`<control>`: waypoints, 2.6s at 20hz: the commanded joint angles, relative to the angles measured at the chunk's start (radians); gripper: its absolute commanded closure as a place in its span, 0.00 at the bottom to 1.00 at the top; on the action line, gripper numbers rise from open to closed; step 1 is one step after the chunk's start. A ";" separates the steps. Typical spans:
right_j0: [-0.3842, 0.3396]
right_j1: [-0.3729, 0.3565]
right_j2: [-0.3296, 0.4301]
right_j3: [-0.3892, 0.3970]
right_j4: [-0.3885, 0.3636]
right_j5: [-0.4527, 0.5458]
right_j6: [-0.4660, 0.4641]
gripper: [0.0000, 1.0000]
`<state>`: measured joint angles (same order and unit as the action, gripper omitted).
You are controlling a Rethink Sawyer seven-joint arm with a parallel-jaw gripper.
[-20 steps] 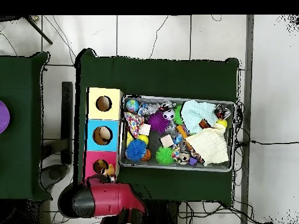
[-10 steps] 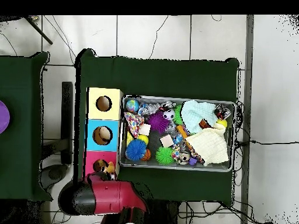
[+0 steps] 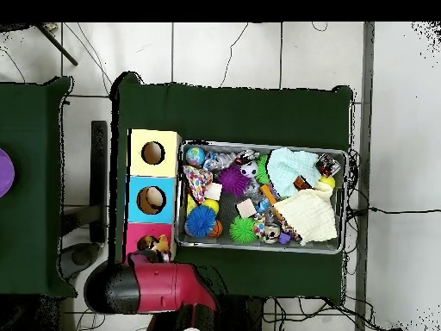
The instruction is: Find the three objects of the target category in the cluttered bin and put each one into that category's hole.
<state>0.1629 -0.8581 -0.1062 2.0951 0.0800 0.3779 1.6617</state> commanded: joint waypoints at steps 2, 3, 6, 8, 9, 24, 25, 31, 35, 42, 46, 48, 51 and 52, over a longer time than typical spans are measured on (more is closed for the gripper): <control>0.003 -0.007 0.010 -0.111 0.048 0.124 0.210 1.00; 0.007 -0.007 0.008 -0.114 0.048 0.126 0.213 1.00; 0.018 -0.003 0.005 -0.124 0.051 0.137 0.222 1.00; 0.028 0.000 0.000 -0.132 0.051 0.145 0.229 1.00; 0.031 0.001 -0.002 -0.134 0.052 0.147 0.230 1.00; 0.021 0.040 0.003 -0.123 0.049 0.095 0.210 1.00; 0.016 0.039 0.006 -0.122 0.048 0.094 0.205 1.00; -0.003 0.035 0.014 -0.104 0.049 0.071 0.197 0.00; -0.020 0.030 0.031 -0.089 0.056 0.059 0.191 0.00; -0.035 0.032 0.044 -0.086 0.039 0.033 0.174 0.00; -0.025 0.023 0.031 -0.090 0.033 0.056 0.180 0.00; -0.032 0.010 0.032 -0.082 0.036 0.068 0.175 0.00; -0.036 -0.013 0.033 -0.082 0.040 0.100 0.169 0.00; -0.034 -0.019 0.030 -0.086 0.039 0.111 0.168 0.00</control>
<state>0.1584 -0.8671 -0.1160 2.0163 0.0876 0.4156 1.6617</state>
